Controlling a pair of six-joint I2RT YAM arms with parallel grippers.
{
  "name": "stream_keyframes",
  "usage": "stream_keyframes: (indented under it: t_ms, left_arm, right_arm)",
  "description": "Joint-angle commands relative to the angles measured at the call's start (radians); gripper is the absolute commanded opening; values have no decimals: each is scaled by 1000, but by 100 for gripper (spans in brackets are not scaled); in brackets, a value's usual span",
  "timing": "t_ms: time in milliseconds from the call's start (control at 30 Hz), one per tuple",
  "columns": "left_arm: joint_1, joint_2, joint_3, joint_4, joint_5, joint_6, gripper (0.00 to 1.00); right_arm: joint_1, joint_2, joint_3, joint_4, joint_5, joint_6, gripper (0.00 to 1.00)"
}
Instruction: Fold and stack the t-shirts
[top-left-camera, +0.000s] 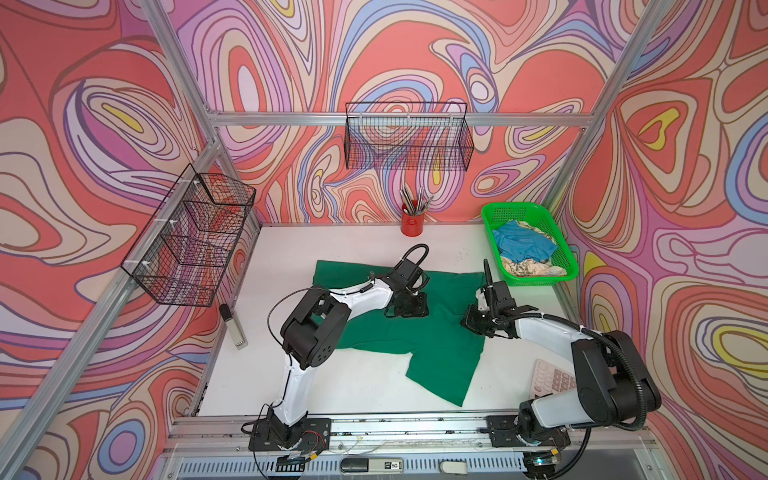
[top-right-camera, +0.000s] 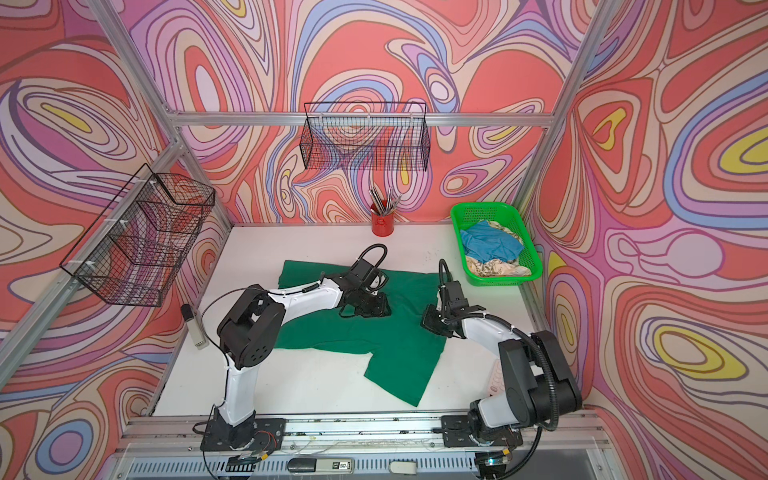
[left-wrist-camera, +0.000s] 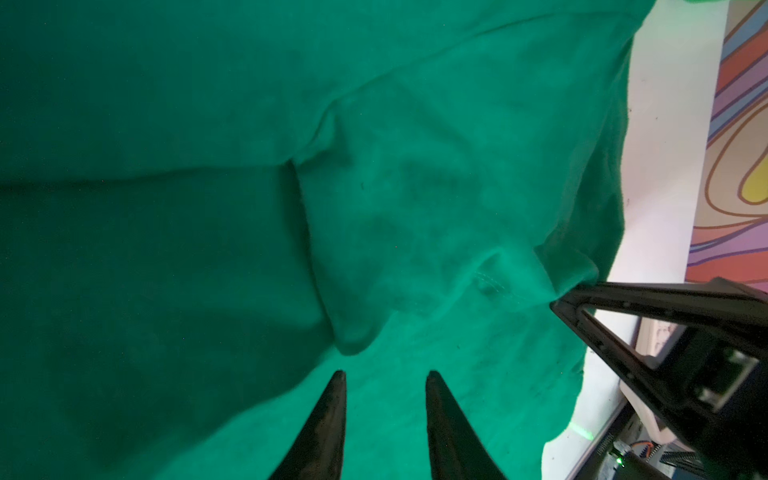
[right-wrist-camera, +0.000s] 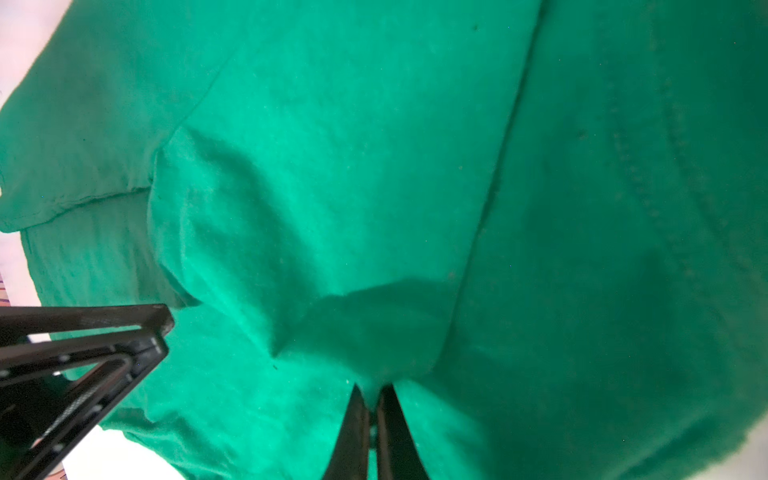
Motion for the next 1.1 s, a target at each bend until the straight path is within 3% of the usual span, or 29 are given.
stream_keyframes:
  t_ms: [0, 400, 900, 1067]
  left_arm:
    - [-8, 27, 35, -2, -58, 2, 32]
    - [-21, 65, 69, -12, -126, 13, 27]
    - [-24, 56, 83, -22, -109, 15, 1]
    - [-24, 30, 71, -26, -108, 16, 0]
  right_arm:
    - [2, 8, -18, 18, 1, -3, 0]
    - [2, 7, -25, 28, -1, 3, 0]
    - [2, -5, -25, 19, 0, 6, 0]
    - [2, -34, -16, -8, 4, 5, 0]
